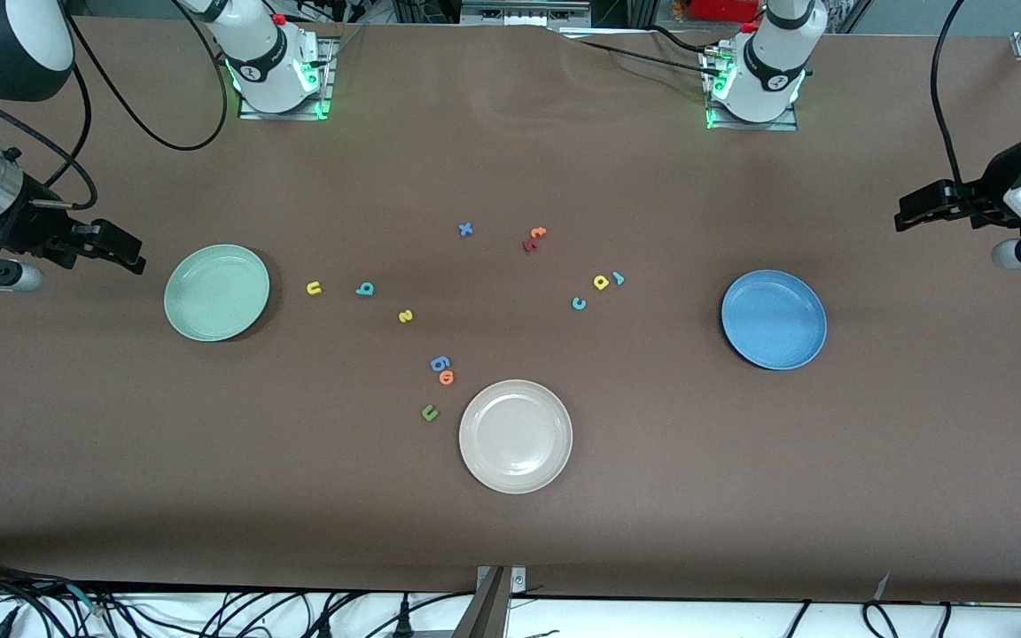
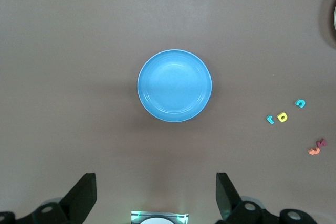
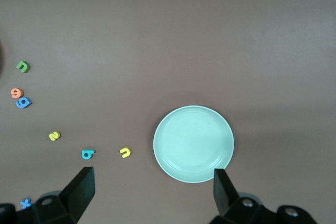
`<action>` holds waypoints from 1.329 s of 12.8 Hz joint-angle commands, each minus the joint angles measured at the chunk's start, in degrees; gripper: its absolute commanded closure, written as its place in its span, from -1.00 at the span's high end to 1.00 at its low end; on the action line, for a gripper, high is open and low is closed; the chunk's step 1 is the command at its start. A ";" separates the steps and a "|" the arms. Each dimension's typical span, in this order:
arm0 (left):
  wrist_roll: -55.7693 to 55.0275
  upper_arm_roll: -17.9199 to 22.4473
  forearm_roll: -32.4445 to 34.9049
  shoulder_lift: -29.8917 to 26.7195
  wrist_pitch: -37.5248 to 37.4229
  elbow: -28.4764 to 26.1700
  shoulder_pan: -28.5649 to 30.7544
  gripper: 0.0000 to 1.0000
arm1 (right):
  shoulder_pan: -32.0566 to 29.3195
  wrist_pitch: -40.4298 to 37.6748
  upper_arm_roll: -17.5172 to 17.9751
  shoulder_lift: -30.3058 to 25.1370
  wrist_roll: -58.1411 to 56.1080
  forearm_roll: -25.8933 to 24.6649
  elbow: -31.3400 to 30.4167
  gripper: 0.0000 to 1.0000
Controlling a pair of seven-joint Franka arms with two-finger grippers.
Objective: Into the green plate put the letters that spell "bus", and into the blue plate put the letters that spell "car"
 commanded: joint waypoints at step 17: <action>-0.43 -0.11 -0.75 0.15 -0.41 -0.08 -0.30 1.00 | 0.37 -0.68 -0.39 1.47 1.45 -1.01 0.71 0.99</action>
